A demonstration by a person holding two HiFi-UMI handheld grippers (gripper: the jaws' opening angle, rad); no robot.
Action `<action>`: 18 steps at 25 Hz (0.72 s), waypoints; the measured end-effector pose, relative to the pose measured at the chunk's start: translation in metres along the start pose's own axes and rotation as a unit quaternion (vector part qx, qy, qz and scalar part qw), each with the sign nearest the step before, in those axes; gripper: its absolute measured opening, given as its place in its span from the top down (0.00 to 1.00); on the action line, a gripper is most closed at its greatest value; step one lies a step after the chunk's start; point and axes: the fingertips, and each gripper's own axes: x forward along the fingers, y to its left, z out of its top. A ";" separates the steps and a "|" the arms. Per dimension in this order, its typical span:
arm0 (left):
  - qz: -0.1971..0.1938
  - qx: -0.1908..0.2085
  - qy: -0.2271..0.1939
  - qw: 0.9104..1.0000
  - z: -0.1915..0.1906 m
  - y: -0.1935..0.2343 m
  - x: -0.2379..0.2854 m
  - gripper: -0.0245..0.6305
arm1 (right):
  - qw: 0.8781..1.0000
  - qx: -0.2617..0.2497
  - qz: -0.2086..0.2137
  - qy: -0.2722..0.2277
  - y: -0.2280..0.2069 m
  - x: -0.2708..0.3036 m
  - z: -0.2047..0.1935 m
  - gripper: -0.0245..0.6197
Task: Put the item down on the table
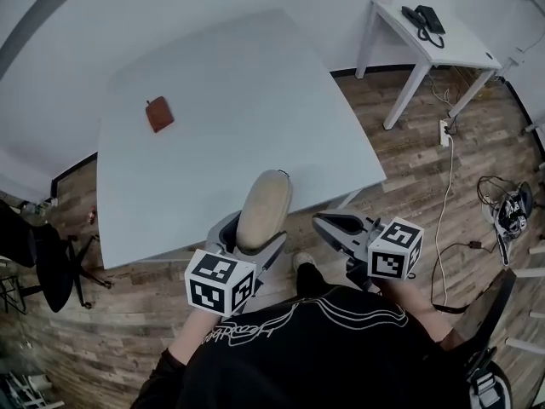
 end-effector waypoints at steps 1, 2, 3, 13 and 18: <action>0.003 0.000 0.003 1.000 0.001 0.005 0.007 0.37 | 1.000 0.001 0.002 0.002 -0.007 0.004 0.002 0.95; 0.004 0.001 0.007 1.000 0.003 0.010 0.014 0.37 | 1.000 0.003 0.003 0.005 -0.014 0.008 0.004 0.95; 0.004 0.001 0.011 1.000 0.004 0.013 0.021 0.37 | 1.000 0.006 0.004 0.008 -0.022 0.011 0.005 0.95; 0.047 0.032 0.025 0.998 0.024 0.068 0.079 0.37 | 0.999 0.029 0.001 0.033 -0.074 0.035 0.012 0.95; 0.081 0.065 0.044 0.994 0.017 0.107 0.122 0.37 | 0.998 0.042 -0.011 0.040 -0.097 0.035 0.009 0.95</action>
